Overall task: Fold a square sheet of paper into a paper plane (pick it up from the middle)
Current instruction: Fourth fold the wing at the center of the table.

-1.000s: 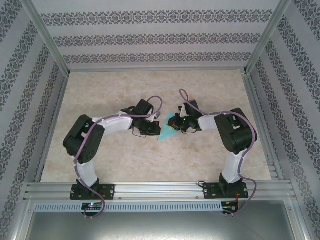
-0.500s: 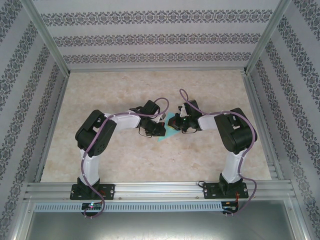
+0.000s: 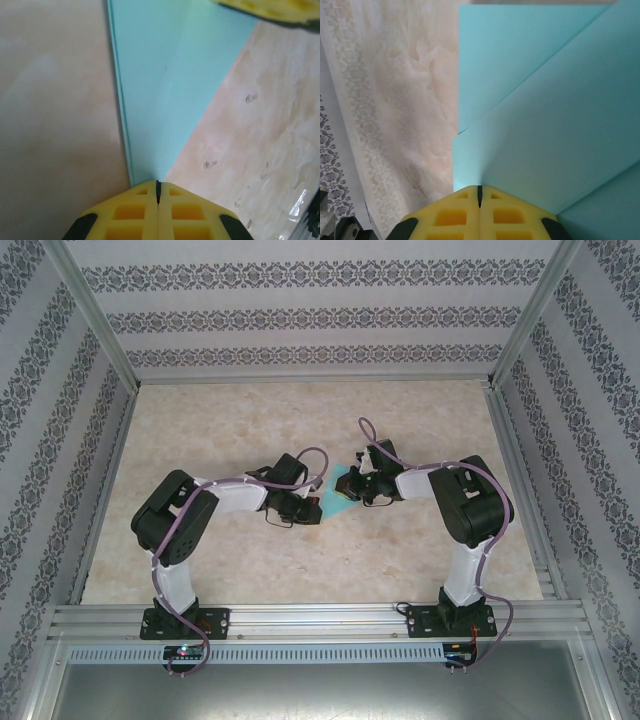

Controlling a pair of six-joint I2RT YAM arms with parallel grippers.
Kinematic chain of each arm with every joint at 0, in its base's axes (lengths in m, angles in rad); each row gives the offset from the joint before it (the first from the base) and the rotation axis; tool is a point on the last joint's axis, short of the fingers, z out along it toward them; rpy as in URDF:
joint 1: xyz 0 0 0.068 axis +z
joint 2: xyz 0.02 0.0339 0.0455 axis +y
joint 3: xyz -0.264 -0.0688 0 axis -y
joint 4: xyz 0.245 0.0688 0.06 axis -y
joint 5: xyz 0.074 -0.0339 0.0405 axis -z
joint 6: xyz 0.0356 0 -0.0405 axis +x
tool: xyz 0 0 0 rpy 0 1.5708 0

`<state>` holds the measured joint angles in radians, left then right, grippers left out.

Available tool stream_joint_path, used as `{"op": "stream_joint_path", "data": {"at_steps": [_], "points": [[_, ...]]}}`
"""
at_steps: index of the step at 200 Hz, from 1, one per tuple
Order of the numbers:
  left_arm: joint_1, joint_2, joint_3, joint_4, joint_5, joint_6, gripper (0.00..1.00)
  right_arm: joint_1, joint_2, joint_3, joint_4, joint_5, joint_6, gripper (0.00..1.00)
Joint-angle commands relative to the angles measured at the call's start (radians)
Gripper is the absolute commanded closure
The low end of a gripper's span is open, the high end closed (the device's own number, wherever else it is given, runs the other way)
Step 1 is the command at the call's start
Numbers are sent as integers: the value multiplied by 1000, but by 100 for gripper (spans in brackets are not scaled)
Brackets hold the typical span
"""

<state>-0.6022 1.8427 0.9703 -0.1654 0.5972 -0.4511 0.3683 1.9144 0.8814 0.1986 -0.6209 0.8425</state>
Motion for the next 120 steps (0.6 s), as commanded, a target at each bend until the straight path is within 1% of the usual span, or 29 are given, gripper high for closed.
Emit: {"op": "stream_joint_path", "data": {"at_steps": [1, 20, 31, 59, 77, 88, 120], "points": [[-8, -20, -90, -156, -27, -22, 100, -22, 103, -45, -162, 198, -25, 98], [-8, -74, -113, -109, -39, -36, 100, -21, 100, -44, -161, 190, -25, 97], [-8, -113, -117, -72, -66, -48, 100, -20, 97, -45, -157, 187, -25, 97], [-8, -187, -127, 122, -126, -135, 100, -6, 89, -36, -130, 159, -23, 97], [-9, -160, -113, 242, -123, -198, 100, 9, 84, -28, -93, 138, -12, 97], [-8, -127, -95, 282, -119, -223, 100, 16, 84, -18, -78, 132, -5, 97], [-7, -32, -34, 246, -144, -219, 100, 29, 83, 11, -49, 113, 8, 97]]}}
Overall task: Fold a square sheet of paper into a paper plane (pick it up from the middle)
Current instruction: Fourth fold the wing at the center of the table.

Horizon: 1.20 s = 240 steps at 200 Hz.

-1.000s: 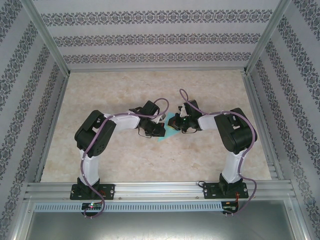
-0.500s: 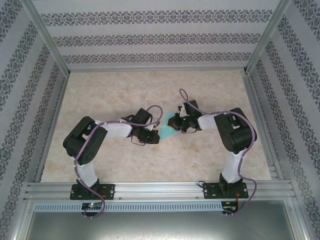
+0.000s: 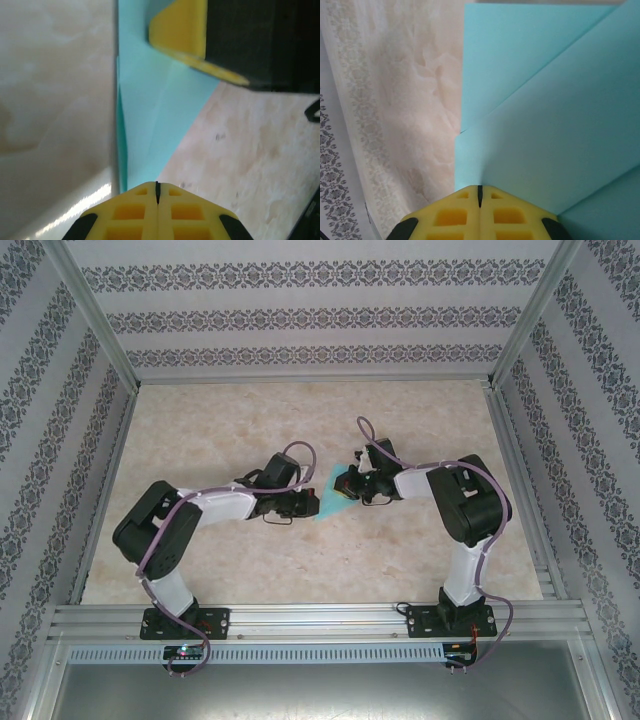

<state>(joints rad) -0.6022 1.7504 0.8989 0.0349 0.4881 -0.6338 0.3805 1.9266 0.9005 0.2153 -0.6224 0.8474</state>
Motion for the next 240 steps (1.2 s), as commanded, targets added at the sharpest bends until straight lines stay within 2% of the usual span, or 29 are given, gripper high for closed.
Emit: {"op": "stream_joint_path", "data": {"at_steps": [1, 64, 87, 103, 139, 187, 207, 240], "points": [[-8, 63, 38, 47, -34, -36, 100, 17, 71, -8, -65, 115, 2, 97], [-7, 116, 62, -75, -32, 24, 100, 24, -14, 1, -61, 97, -48, 96], [-6, 120, 47, -101, -31, 36, 100, 42, -88, -24, 40, 31, -87, 93], [-5, 123, 47, -115, -39, 42, 100, 66, -108, 2, -27, 41, -117, 93], [2, 119, 29, -89, -32, 26, 100, 104, -103, -26, -45, 94, -88, 93], [6, 115, 11, -71, -27, 15, 100, 136, -66, -38, -51, 76, -99, 93], [9, 118, 12, -79, -24, 13, 100, 136, -37, -22, -68, 70, -112, 93], [12, 118, 17, -138, -30, 20, 100, 108, -5, 38, -168, 129, -160, 94]]}}
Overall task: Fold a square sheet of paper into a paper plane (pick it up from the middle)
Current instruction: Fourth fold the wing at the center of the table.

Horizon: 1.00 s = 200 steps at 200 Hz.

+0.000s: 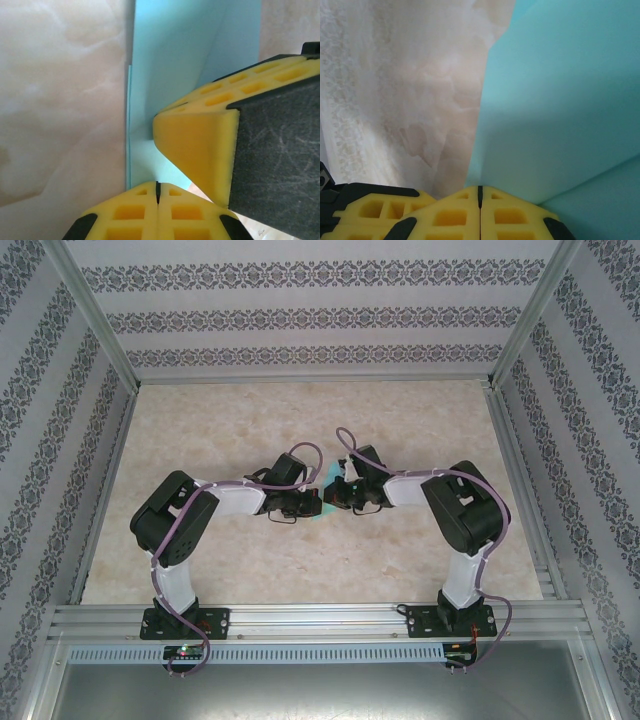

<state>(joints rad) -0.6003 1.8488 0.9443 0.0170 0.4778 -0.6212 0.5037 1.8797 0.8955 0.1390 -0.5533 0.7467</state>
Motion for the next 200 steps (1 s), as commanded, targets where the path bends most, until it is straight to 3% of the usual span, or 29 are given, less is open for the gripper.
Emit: {"op": "stream_joint_path", "data": {"at_steps": [1, 43, 122, 167, 200], "points": [[10, 20, -29, -123, -19, 8, 100, -17, 43, 45, -94, 63, -61, 94], [16, 45, -39, -196, 98, 29, 100, -117, 62, 98, -164, 101, -130, 94], [21, 54, -55, -218, 105, 52, 100, -286, 130, 210, -163, 100, -144, 93], [20, 53, -10, -236, 107, 76, 100, -335, 144, 301, -183, 76, -132, 91], [20, 27, 44, -217, 100, 66, 97, -339, 50, 255, -175, 64, -84, 81]]}}
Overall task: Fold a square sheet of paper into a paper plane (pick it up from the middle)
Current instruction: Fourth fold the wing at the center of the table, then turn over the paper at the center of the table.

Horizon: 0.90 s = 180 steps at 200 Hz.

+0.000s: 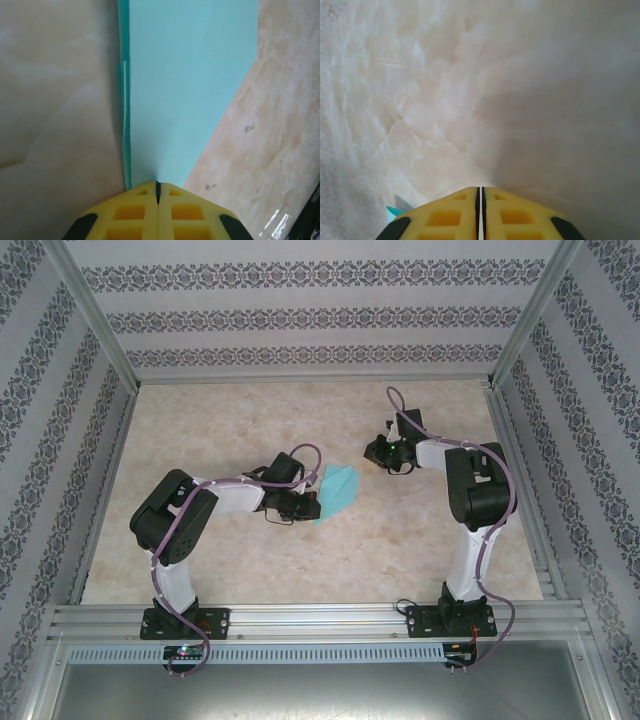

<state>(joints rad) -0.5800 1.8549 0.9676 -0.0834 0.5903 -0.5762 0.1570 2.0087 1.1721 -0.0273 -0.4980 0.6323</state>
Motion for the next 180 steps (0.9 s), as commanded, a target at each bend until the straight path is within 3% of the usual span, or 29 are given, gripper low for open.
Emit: {"op": "stream_joint_path", "data": {"at_steps": [1, 30, 46, 61, 84, 123, 180], "points": [[0, 20, 23, -117, -13, 19, 96, 8, -84, -25, -8, 9, 34, 80], [6, -38, 85, -84, -42, 9, 69, 23, -203, -149, 24, -8, 104, 62], [16, -74, 109, -77, -81, 36, 46, 46, -267, -207, 64, -60, 152, 57], [24, -106, 123, -90, -146, 65, 30, 102, -334, -237, 48, 3, 157, 47], [48, -160, 125, -103, -228, 75, 15, 186, -372, -220, -42, 97, 144, 32], [93, -236, 86, -113, -359, 37, 2, 228, -367, -255, 5, 144, 251, 22], [138, -293, -34, -66, -447, -106, 0, 258, -276, -226, 17, 118, 342, 28]]}}
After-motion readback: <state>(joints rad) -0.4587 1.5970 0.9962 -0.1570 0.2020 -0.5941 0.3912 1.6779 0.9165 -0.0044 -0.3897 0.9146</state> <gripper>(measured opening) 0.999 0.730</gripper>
